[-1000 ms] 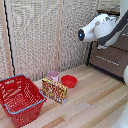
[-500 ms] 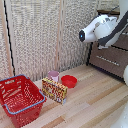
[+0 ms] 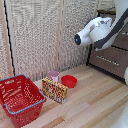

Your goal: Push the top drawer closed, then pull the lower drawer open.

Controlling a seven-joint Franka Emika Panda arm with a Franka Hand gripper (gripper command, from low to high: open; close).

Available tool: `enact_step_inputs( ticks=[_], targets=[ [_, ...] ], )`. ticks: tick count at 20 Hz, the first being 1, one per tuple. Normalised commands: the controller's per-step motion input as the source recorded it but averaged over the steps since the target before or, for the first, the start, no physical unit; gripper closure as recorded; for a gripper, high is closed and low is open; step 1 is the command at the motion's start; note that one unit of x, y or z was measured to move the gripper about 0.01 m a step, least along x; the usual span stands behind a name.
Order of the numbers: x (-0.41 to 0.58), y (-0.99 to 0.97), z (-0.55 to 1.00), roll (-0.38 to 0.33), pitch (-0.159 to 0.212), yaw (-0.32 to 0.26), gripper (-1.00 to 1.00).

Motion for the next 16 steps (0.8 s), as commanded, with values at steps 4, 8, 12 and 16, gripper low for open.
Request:
enact_step_inputs(
  ticks=[4, 8, 12, 16],
  targets=[
    [-0.001, 0.25, -0.35, -0.009, 0.0, 0.009, -1.0],
    [-0.001, 0.13, -0.37, 0.031, -0.025, 0.014, -1.0],
    [0.0, 0.0, -0.46, 0.076, -0.075, 0.003, -1.0],
    [-0.004, -0.11, -0.54, 0.061, -0.104, 0.019, -1.0]
  ],
)
